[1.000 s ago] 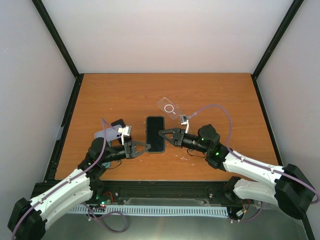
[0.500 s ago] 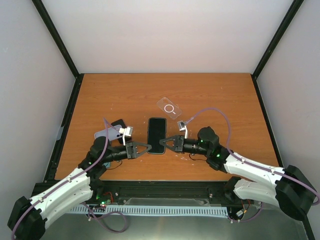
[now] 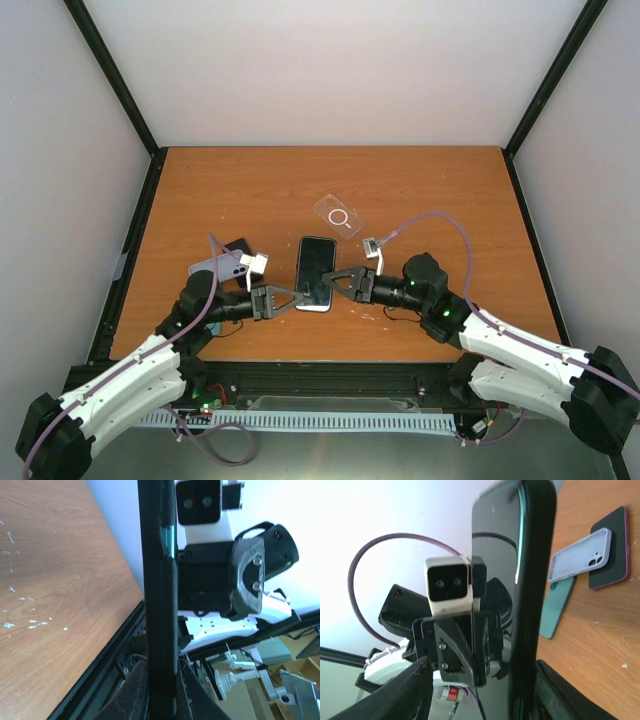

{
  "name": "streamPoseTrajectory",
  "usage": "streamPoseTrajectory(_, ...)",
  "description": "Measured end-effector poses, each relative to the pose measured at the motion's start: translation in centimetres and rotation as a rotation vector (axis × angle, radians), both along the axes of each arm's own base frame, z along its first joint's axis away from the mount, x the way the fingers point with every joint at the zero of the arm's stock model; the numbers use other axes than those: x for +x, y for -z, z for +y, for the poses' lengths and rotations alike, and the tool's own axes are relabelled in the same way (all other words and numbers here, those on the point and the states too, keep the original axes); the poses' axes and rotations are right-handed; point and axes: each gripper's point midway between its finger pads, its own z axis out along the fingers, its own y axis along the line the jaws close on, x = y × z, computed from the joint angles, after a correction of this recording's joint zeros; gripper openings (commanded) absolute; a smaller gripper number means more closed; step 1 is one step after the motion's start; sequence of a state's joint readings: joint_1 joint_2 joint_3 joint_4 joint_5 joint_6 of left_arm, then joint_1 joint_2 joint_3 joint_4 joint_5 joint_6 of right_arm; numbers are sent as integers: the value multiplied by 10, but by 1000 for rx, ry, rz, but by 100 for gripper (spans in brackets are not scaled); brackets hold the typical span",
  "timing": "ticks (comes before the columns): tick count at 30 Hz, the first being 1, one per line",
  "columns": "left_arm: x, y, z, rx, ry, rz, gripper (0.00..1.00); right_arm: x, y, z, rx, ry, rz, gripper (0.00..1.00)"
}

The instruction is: Put the phone into the phone case

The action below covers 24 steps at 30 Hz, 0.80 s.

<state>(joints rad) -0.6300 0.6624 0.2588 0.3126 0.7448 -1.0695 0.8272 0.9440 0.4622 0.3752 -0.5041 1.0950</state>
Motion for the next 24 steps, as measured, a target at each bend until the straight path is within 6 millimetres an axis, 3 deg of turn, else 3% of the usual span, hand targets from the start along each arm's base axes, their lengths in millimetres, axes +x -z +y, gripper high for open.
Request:
streamPoseTrajectory(5, -11, -1, -2, -4, 67, -15, 0, 11, -13, 1, 0, 46, -28, 54)
streamPoseTrajectory(10, -19, -3, -2, -9, 110, -35, 1, 19, -16, 2, -2, 80, -41, 20)
streamPoseTrajectory(13, -20, -3, -2, -7, 114, -38, 27, 22, -12, 5, -16, 80, -40, 9)
streamPoseTrajectory(16, -14, 0, 0, 20, 76, -24, 50, 20, -15, 7, -10, 61, -62, 7)
streamPoseTrajectory(18, -8, -9, 2, 27, 30, -48, 56, 17, -10, 7, -20, 48, -65, 7)
streamPoseTrajectory(24, 14, -41, 10, 42, -115, -121, 61, -1, 8, 8, -28, -49, -56, 8)
